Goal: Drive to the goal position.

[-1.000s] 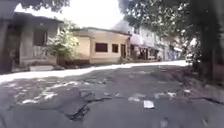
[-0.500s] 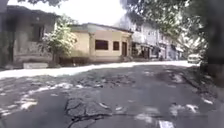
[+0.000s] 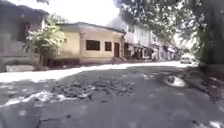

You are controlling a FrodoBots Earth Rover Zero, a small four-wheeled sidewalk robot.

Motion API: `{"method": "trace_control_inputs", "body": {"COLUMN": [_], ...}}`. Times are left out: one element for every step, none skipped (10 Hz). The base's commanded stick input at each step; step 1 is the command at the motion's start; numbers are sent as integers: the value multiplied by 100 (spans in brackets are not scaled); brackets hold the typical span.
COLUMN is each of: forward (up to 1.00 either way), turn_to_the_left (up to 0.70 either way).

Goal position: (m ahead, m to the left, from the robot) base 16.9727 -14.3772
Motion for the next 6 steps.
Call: {"method": "trace_control_inputs", "body": {"forward": [93,91,88,86,85,100], "turn_to_the_left": [-8,-15,-22,-28,-33,-29]}}
